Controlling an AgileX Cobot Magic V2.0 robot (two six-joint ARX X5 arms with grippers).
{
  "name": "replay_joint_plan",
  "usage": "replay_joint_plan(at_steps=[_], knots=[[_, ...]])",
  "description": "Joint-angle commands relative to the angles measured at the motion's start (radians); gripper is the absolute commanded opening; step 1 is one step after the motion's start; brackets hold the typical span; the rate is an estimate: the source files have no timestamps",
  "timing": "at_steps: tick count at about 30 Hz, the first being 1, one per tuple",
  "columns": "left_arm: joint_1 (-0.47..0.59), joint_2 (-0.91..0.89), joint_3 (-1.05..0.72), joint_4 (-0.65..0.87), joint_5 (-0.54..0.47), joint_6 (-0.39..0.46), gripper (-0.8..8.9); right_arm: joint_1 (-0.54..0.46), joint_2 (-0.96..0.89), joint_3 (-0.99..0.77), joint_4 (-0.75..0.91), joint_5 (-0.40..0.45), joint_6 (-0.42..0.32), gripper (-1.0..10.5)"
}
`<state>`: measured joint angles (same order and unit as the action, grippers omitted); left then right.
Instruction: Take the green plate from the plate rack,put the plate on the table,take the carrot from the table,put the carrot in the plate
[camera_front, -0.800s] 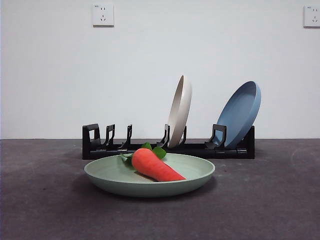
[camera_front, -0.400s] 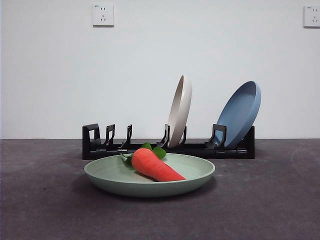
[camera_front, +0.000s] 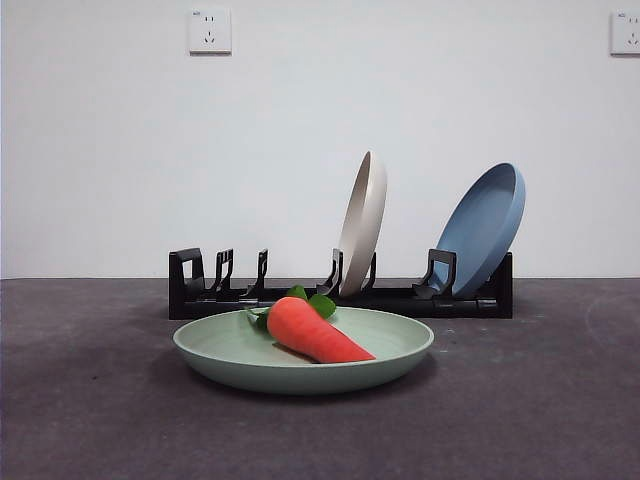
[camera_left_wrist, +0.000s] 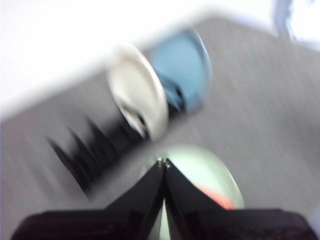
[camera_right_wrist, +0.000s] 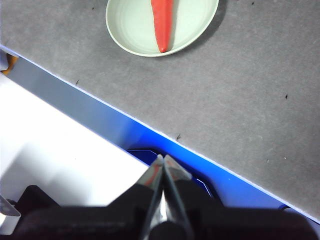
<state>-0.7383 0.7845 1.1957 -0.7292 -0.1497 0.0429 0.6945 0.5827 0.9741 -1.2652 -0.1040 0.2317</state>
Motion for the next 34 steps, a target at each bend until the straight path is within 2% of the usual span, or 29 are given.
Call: replay_joint_plan(at_steps=[1, 7, 15, 25, 34], knots=[[0.154, -0.064, -0.044, 0.19, 0.069, 0.093, -0.03, 0.002, -0.001, -0.005, 0.001, 0.003, 0.006, 0.0], [0.409, -0.239, -0.23, 0.47, 0.102, 0.093, -0.03, 0.002, -0.001, -0.005, 0.001, 0.003, 0.006, 0.0], [0.597, -0.506, -0.61, 0.56, 0.1, 0.091, -0.03, 0.002, -0.001, -0.005, 0.001, 0.003, 0.006, 0.0], [0.65, -0.694, -0.997, 0.635, 0.099, 0.028, -0.03, 0.002, -0.001, -0.005, 0.0, 0.003, 0.006, 0.0], [0.65, -0.757, -1.177, 0.669, 0.099, -0.018, -0.03, 0.002, -0.001, -0.005, 0.001, 0.003, 0.006, 0.0]])
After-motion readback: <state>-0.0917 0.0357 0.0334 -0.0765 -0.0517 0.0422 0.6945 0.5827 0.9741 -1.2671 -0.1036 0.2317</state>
